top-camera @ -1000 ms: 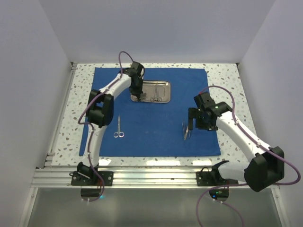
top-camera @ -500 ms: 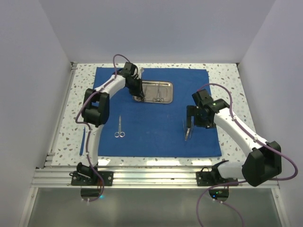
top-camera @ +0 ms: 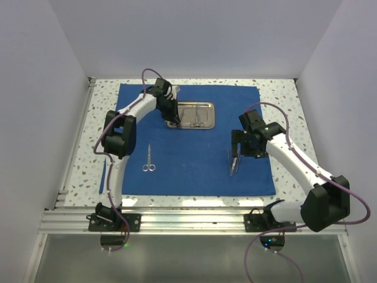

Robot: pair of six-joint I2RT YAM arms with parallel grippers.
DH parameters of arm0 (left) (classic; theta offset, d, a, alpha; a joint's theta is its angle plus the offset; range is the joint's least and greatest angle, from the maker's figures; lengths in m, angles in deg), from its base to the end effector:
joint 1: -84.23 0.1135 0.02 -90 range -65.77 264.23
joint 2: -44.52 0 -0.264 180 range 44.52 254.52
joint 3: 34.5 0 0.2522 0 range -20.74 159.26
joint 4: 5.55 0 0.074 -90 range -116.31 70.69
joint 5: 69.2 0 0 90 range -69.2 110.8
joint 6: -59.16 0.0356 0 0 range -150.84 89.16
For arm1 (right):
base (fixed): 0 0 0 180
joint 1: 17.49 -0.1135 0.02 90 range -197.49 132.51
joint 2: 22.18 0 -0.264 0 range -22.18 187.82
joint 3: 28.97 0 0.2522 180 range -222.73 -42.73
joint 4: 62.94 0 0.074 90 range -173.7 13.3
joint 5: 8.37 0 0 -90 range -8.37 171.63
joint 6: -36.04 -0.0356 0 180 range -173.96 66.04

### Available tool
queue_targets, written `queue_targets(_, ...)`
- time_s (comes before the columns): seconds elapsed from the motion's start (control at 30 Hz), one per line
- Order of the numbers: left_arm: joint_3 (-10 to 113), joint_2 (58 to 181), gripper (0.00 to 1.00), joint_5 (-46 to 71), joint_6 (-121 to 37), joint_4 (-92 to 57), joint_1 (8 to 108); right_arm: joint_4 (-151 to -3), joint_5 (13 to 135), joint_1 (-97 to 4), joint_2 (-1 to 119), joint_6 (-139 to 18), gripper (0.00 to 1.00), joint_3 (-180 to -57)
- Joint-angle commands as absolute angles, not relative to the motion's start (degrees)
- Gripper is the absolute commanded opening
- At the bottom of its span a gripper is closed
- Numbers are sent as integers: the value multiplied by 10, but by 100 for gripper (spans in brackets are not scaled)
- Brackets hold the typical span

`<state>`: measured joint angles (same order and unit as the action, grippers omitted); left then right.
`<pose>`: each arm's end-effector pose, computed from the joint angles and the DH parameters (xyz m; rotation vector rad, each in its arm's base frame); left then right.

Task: Open and lay out the surgical kit
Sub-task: Pick up the medical item from the container.

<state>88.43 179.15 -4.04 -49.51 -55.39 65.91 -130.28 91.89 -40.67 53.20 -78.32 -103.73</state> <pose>0.4729 -0.1723 0.1568 0.1427 2.7027 -0.7818 0.2291 0.0912 0.2652 0.0755 2.7182 -0.0100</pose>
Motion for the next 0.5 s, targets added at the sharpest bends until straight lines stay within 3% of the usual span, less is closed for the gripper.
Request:
queue_targets(0.0,881,1736,0,77,-473,-631,664,-1288,904,-404,526,-775,90,-1048)
queue_targets(0.3,804,1579,0,230,-461,-646,663,-1271,892,-403,545,-772,89,-1051)
queue_targets(0.47,653,1471,0,255,-491,-633,662,-1268,888,-403,557,-766,89,-1058)
